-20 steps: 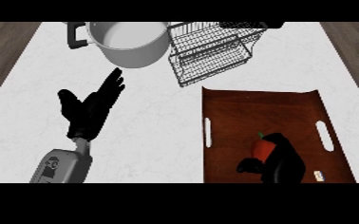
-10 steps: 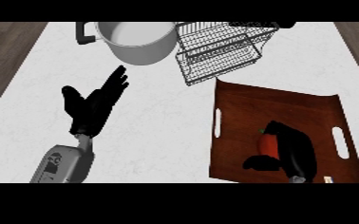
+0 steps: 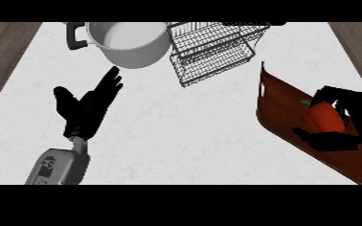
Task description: Pick the bell pepper from the tray and place it in the tiered basket
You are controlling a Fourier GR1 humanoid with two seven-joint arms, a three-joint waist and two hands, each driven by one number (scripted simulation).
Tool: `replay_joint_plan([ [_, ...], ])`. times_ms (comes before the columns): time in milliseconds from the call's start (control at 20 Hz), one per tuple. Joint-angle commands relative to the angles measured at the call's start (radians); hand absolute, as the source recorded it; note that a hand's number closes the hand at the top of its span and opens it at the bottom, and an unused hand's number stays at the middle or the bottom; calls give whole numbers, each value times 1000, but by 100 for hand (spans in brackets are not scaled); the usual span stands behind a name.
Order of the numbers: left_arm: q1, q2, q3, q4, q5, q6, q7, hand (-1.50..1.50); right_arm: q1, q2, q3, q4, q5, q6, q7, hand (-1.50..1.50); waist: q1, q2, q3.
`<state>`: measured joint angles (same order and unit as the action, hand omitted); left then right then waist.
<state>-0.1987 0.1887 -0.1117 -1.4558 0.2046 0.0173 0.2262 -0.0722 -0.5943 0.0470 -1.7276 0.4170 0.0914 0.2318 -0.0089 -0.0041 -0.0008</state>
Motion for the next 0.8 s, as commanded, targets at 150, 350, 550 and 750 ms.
replay_joint_plan([
  [150,60,-4,-12,-37,-11,-16,-22,0,-90,-121,-246,-205,-251,152,56,150,-1,-2,0],
  [350,19,-13,12,13,-19,-16,-23,0,-165,-123,-299,-247,-306,184,113,150,3,2,0],
  [550,28,-28,-13,-56,-35,-12,31,0,-346,-178,-298,-144,-313,239,177,150,17,4,0],
  [750,20,-9,8,-63,-15,-43,26,0,-587,-189,-196,-2,-290,241,258,150,38,7,0],
])
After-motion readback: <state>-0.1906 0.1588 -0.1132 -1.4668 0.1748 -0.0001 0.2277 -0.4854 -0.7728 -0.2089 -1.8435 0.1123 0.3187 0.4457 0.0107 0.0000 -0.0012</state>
